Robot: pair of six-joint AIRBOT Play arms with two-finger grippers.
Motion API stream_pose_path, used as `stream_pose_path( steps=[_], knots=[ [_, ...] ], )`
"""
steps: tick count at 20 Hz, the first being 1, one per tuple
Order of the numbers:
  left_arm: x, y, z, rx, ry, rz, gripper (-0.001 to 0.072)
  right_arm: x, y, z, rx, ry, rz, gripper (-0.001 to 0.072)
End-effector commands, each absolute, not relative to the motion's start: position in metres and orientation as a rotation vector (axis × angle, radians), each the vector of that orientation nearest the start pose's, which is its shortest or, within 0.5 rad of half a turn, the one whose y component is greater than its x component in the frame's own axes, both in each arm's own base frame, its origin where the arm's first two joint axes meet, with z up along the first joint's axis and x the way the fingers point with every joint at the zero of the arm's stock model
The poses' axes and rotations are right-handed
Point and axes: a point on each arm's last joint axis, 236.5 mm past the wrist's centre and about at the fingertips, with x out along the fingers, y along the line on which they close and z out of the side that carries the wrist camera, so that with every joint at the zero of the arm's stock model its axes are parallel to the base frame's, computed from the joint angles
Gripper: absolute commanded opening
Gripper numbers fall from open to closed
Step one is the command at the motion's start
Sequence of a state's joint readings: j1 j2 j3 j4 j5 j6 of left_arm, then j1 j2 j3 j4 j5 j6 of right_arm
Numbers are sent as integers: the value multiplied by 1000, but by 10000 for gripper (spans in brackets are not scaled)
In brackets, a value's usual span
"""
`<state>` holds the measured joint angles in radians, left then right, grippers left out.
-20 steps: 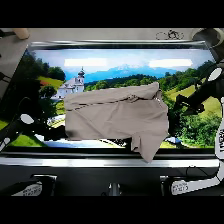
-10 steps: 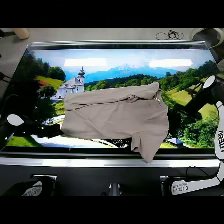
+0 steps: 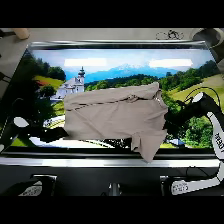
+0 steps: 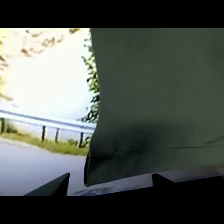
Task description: Fold the shirts.
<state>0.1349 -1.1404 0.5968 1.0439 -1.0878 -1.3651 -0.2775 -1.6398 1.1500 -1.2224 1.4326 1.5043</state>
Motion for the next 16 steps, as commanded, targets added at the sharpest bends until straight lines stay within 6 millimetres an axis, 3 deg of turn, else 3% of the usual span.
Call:
stream_pose_path(
  steps=[1,3,4,5,6,7,9,10,11,12,13,14,15,16],
  knots=[
    [246,-81,-104,-559,1567,-209,626,315,0,-109,604,1788,69,21],
    [248,-84,-110,-554,1566,-205,623,314,1,-108,605,1795,74,20],
    [251,-85,-114,-558,1564,-190,580,313,2,-106,606,1798,77,19],
    [254,-85,-117,-568,1558,-169,408,312,2,-103,602,1795,82,19],
    [256,-85,-117,-571,1552,-165,131,313,2,-98,588,1783,97,19],
    [260,-87,-112,-561,1533,-194,26,316,2,-90,574,1756,107,19],
    [285,-85,-76,-506,1436,-256,25,337,2,-54,536,1628,150,19],
    [308,-83,-39,-450,1318,-297,24,356,3,-17,492,1509,194,19],
    [337,-77,21,-389,1142,-313,24,376,1,32,436,1361,223,19],
    [362,-70,101,-325,924,-318,23,396,-2,100,359,1168,230,19],
    [371,-63,190,-268,701,-313,23,406,-6,177,274,959,221,19],
    [364,-51,294,-217,446,-279,23,401,-7,265,193,726,199,19],
    [341,-40,386,-175,215,-232,22,378,-6,364,105,454,160,19],
    [305,-31,464,-137,11,-185,22,338,-1,453,37,186,121,18]
  ],
)
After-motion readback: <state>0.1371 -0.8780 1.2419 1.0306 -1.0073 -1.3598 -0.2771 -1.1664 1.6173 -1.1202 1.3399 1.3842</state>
